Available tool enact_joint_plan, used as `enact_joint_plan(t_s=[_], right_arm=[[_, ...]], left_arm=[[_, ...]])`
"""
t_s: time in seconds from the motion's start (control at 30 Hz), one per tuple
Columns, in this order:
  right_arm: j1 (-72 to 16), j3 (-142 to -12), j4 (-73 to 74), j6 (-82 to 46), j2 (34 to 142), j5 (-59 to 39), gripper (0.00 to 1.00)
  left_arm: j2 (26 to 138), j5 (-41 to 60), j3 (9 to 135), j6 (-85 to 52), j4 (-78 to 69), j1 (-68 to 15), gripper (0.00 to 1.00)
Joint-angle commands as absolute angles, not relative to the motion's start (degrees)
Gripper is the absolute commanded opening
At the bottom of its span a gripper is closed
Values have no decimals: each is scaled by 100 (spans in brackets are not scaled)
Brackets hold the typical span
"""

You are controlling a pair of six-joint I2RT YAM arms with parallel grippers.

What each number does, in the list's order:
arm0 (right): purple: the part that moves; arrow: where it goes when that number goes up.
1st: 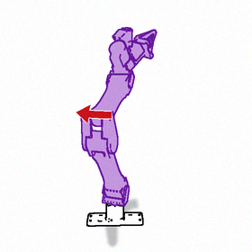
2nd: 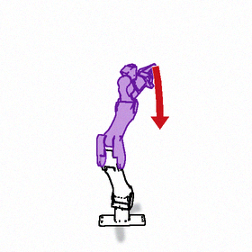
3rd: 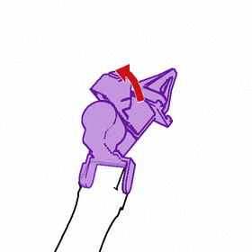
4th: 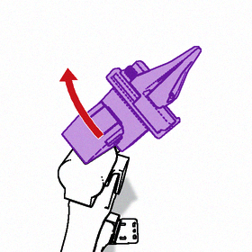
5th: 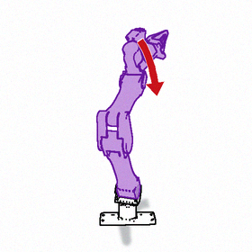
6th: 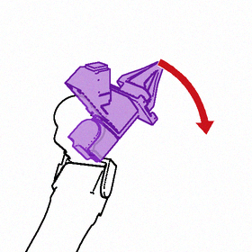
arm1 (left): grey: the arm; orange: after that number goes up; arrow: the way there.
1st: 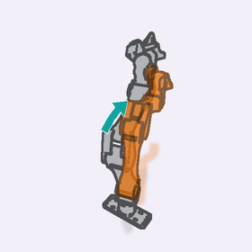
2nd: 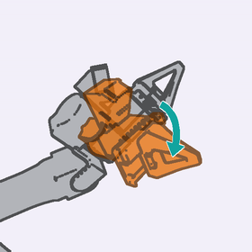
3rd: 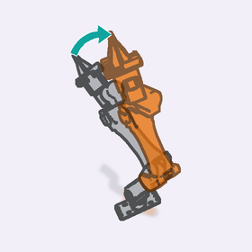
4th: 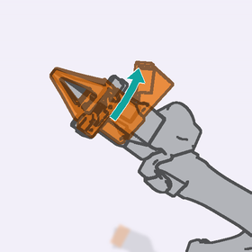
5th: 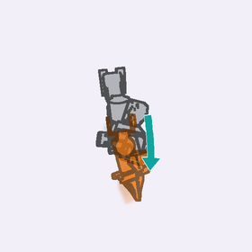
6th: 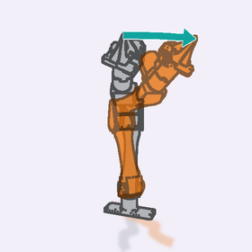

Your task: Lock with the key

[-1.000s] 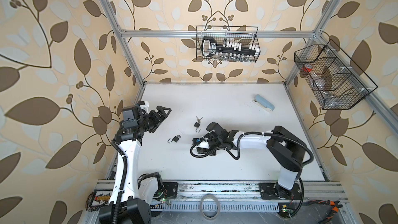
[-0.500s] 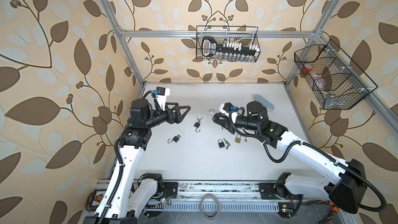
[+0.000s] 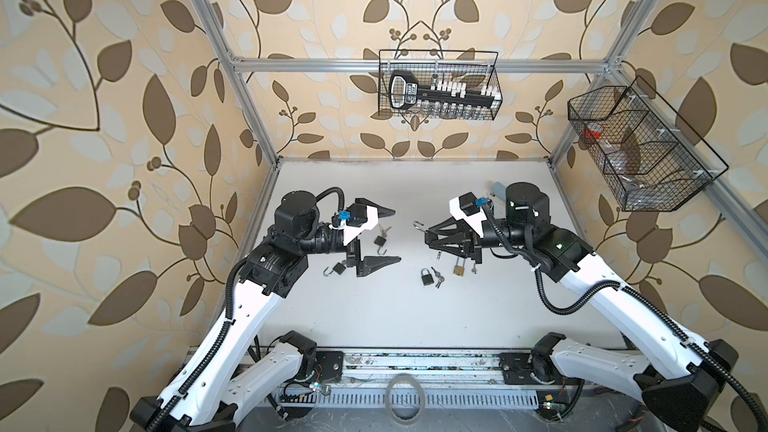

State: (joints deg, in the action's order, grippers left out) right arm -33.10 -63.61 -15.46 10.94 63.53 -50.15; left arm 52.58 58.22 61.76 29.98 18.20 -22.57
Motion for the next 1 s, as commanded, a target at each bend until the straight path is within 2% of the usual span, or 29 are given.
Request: enact_joint_plan(t_s=[0.0, 0.2, 0.5, 0.57, 0.67, 0.97], right_arm=[[-3322, -6602, -1706, 1135, 6336, -5586, 0], [-3427, -6711, -1810, 1215, 6372, -5671, 0], [-3583, -6750, -1775, 1204, 6405, -5590, 0], [-3628, -6750, -1763, 1189, 6425, -5549, 0], [-3663, -6754, -1728, 1183, 6442, -5546, 0], [-3739, -6812, -1685, 1121, 6424, -5499, 0]], left_arm=[[5482, 5819, 6550, 3888, 1917, -2417, 96], [5907, 5853, 6999, 4248, 2340, -2718, 74], [6046, 5871, 7091, 4463, 2553, -2842, 49], [6047, 5855, 7079, 4461, 2548, -2863, 47], [6066, 5828, 7075, 4503, 2574, -2874, 40], [6093, 5839, 7058, 4561, 2626, -2884, 33]])
